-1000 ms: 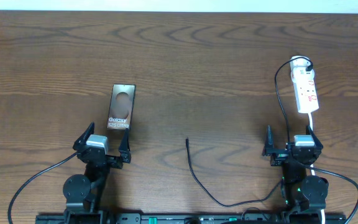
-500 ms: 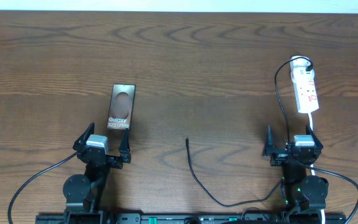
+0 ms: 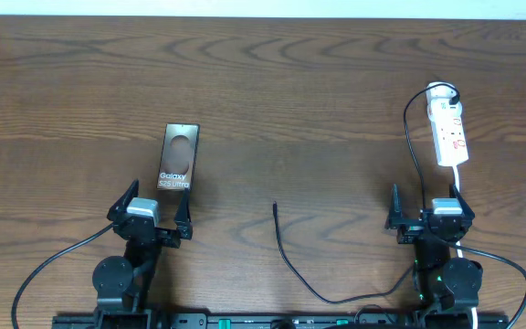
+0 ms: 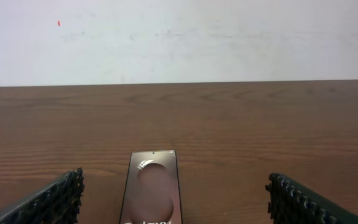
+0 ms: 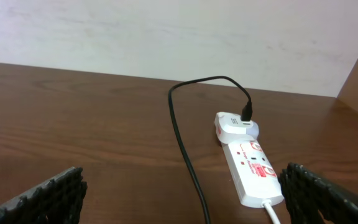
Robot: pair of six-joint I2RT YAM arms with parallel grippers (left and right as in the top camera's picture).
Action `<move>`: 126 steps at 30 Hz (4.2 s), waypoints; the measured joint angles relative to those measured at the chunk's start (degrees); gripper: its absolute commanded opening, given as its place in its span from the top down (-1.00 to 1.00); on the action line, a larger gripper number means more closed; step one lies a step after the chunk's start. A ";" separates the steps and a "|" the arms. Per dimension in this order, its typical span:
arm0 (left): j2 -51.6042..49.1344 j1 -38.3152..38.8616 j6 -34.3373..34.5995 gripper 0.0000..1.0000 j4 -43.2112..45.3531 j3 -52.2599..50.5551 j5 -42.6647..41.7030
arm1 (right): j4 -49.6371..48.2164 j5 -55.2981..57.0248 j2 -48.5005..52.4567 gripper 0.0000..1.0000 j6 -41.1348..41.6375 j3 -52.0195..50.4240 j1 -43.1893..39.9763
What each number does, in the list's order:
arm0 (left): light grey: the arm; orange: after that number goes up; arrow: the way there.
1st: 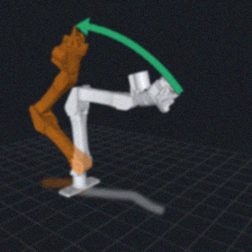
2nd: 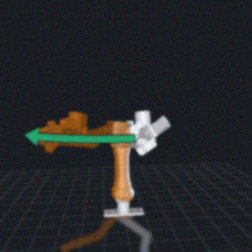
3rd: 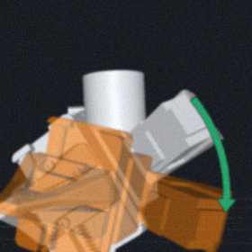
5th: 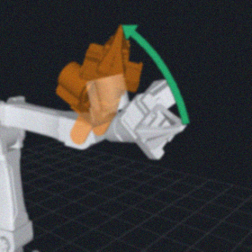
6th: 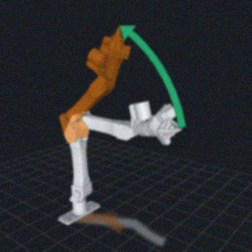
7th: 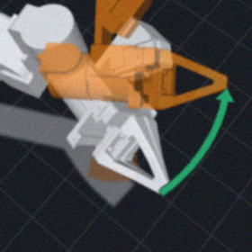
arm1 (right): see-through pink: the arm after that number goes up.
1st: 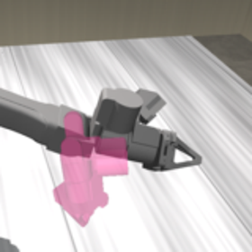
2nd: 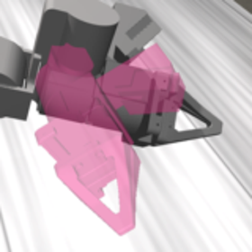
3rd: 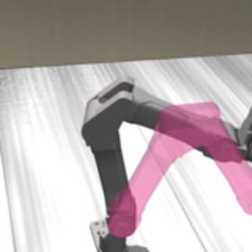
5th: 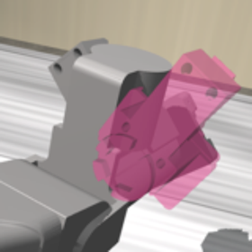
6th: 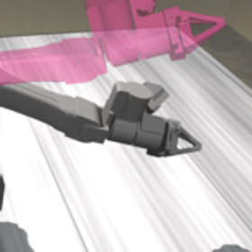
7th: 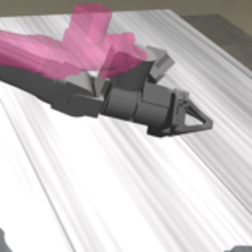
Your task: Plug charger to phone and switch on socket
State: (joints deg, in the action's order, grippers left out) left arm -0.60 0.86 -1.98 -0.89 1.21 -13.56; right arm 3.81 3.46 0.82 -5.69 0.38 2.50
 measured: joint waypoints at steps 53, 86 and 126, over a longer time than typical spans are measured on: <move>-78.38 0.00 -0.15 -0.85 -47.58 75.14 -0.26 | 0.00 0.00 -0.13 -0.98 0.00 0.00 0.11; -98.14 0.00 0.87 -0.96 -50.12 78.99 3.23 | 0.00 0.02 -0.13 -0.98 0.00 0.00 0.15; -114.68 0.00 0.20 -0.96 -46.53 79.14 5.38 | 0.00 0.02 -0.13 -0.99 0.00 0.00 0.15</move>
State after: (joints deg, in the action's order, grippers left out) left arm -115.28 0.86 -1.78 -47.42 80.36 -8.19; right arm 3.81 3.49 0.69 -5.69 0.38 2.66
